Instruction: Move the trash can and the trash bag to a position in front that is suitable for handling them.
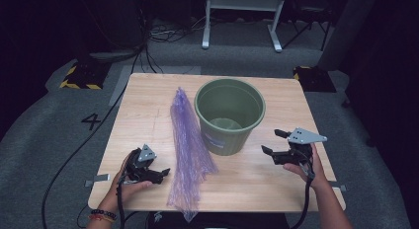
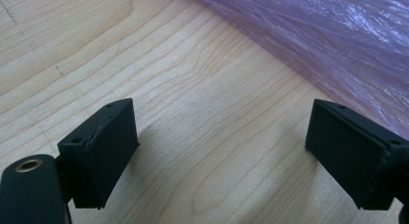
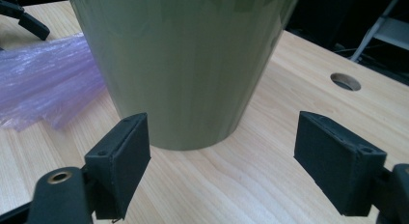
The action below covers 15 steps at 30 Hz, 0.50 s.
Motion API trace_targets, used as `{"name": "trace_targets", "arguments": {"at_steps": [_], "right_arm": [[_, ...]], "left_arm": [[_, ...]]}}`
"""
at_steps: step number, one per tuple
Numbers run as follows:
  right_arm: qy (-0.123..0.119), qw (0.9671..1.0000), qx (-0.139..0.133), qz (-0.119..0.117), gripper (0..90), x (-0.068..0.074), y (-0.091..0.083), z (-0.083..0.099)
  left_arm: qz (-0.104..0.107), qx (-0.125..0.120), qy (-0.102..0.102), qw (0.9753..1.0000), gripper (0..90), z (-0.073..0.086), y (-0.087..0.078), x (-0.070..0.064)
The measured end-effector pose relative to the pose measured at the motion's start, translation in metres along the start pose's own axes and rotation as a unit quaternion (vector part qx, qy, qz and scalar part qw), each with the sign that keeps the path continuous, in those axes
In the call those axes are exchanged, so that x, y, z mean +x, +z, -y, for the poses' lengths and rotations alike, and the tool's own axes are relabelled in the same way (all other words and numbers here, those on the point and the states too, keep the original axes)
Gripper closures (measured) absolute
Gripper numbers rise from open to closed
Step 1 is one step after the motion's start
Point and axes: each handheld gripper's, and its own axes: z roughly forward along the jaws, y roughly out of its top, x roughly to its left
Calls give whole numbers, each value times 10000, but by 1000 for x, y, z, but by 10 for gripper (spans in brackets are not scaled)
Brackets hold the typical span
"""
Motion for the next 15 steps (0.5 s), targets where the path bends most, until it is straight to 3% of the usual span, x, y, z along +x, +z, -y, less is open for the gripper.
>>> {"name": "trace_targets", "arguments": {"at_steps": [15], "right_arm": [[-305, 9991, -298, -6, 214, 5, -6, -40]], "left_arm": [[8, -7, -33, 10000, 108, 0, 0, -1]]}}
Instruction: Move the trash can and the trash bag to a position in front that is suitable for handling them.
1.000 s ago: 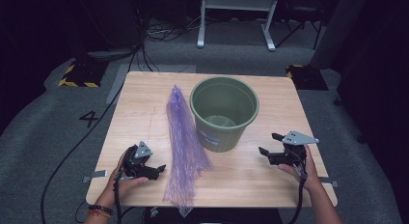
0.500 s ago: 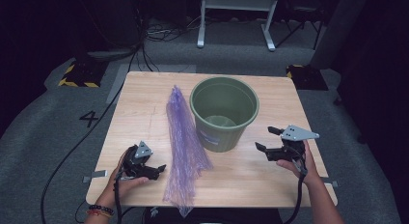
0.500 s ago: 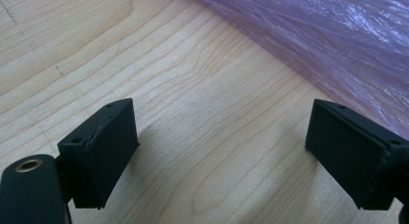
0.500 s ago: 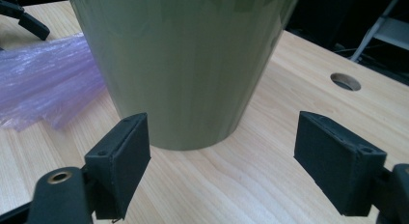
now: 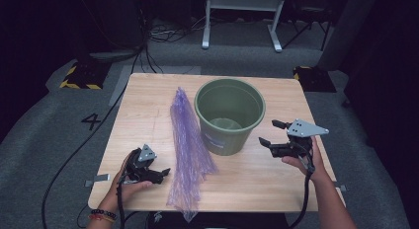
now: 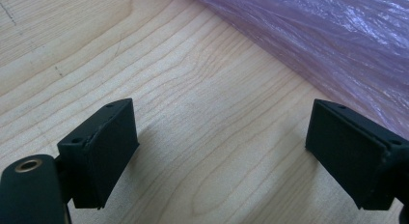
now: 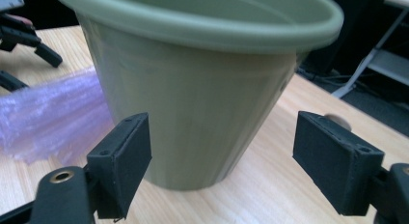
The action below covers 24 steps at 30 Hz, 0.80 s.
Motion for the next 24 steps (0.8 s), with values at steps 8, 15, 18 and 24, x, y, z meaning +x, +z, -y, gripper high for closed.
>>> {"name": "trace_targets", "arguments": {"at_steps": [8, 15, 18, 24], "right_arm": [[-116, 9998, -102, -142, 219, 2, -2, -21], [-175, 9995, -197, -190, 223, 3, -2, -30], [-203, 9993, -231, -196, 223, 4, -2, -33], [-333, 9985, -335, -271, 222, 9, -1, -46]], "left_arm": [[1, 4, 17, 10000, 108, 0, 0, 0], [1, 4, 16, 10000, 108, 0, 0, 0], [-2, 6, 10, 10000, 107, 0, 0, 0], [-6, 7, 11, 10000, 106, 0, 0, 0]]}}
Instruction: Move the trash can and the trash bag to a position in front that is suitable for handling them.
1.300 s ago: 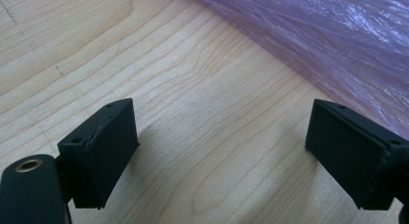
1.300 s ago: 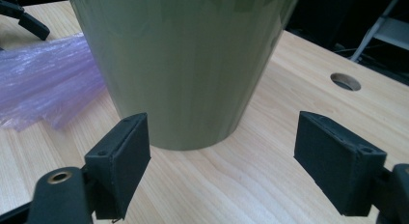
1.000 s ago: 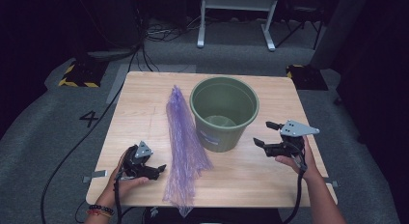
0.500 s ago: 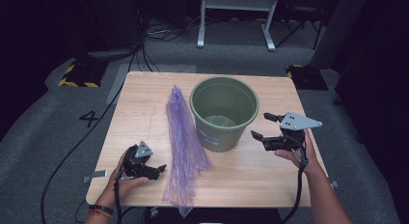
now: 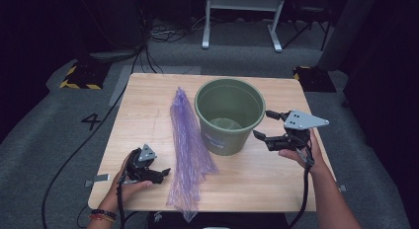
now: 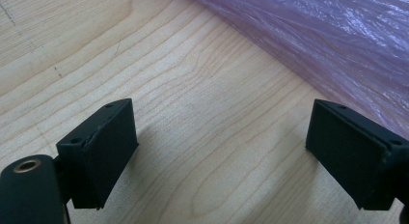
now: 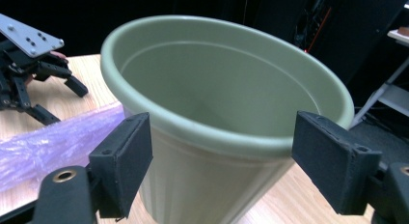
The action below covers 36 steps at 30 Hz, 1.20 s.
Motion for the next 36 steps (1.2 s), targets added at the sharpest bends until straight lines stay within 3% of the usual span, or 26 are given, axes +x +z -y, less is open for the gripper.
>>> {"name": "trace_targets", "arguments": {"at_steps": [13, 26, 33, 36], "right_arm": [[-14, 9996, -65, -272, 228, 2, 19, -16], [6, 9985, -51, -550, 230, 6, 30, -19], [-123, 9967, 119, -788, 252, 13, 40, -21], [-292, 9949, 289, -923, 339, 17, 46, -21]], "left_arm": [[0, 0, 2, 10000, 106, 0, 0, 0], [-3, 0, 0, 10000, 106, 0, 0, 0], [-15, 9, -13, 10000, 104, 0, 0, -1], [-24, 12, -7, 10000, 103, -1, 1, -1]]}}
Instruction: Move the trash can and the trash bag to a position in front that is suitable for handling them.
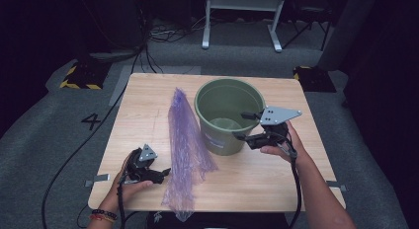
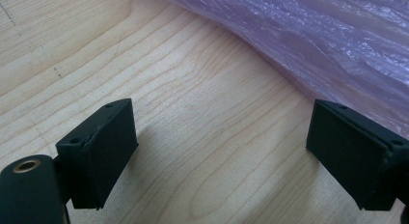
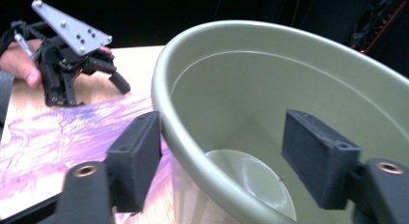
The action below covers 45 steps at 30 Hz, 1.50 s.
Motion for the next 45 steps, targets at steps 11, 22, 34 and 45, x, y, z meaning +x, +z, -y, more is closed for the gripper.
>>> {"name": "trace_targets", "arguments": {"at_steps": [11, 22, 34, 45], "right_arm": [[-490, 9962, 511, -502, 658, 7, 12, -6], [-697, 9938, 563, -665, 743, 20, 3, -7], [-795, 9940, 458, -598, 678, 35, -12, -4], [-315, 9983, -244, 429, 249, 33, -54, 11]], "left_arm": [[10, 2, 4, 10000, 104, -3, 3, -6], [14, 6, 15, 10000, 104, -4, 3, -6], [15, -6, 31, 10000, 104, -4, 4, -7], [18, -5, 32, 10000, 104, -4, 4, -7]]}}
